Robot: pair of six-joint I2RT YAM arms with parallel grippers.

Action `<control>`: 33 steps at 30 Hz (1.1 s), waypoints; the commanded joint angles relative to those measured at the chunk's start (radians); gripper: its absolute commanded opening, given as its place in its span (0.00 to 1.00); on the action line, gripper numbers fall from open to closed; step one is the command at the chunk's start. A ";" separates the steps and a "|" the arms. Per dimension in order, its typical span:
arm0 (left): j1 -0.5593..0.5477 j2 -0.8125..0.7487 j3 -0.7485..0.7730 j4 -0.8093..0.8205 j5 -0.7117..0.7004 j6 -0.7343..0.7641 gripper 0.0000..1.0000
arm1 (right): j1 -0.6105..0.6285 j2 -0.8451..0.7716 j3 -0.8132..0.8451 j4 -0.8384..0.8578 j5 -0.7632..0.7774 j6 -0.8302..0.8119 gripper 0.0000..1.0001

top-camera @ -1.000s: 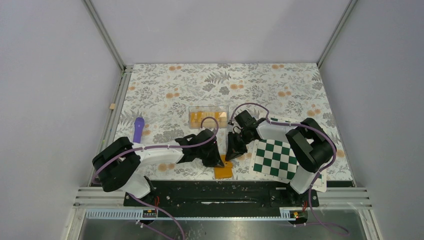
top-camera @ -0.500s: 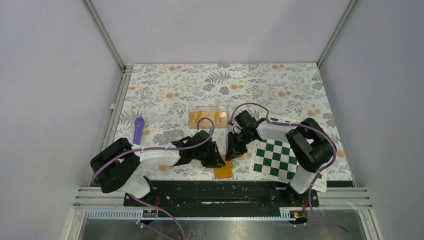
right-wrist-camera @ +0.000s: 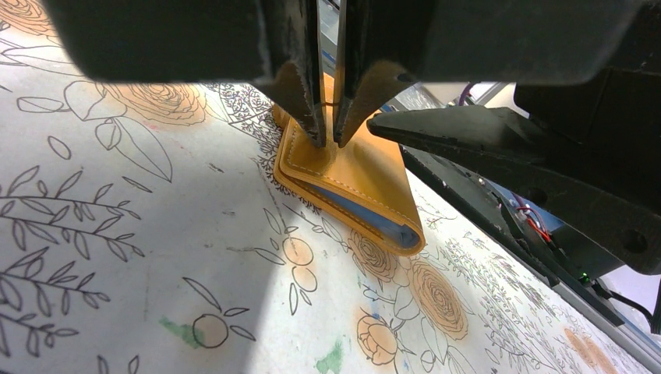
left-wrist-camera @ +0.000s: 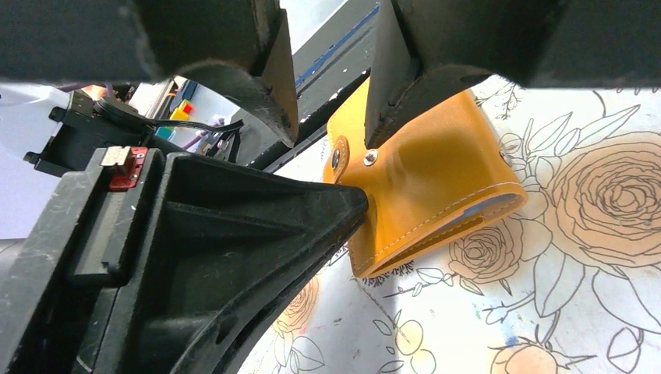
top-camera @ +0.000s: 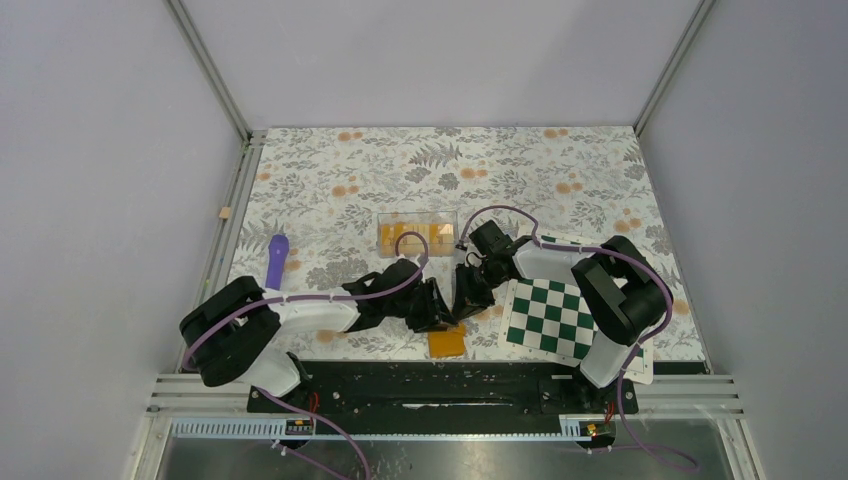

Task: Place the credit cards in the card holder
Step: Close the card holder at the center of the board.

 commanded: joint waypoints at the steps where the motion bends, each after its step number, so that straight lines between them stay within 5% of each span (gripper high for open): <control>1: 0.007 0.008 0.019 0.034 0.021 0.012 0.36 | 0.017 0.026 -0.018 -0.067 0.104 -0.046 0.16; 19: 0.006 0.063 0.047 0.039 0.041 0.030 0.00 | 0.017 0.026 -0.017 -0.071 0.101 -0.050 0.16; 33: 0.005 0.002 0.063 -0.086 -0.016 0.058 0.00 | 0.017 0.030 -0.017 -0.073 0.101 -0.051 0.16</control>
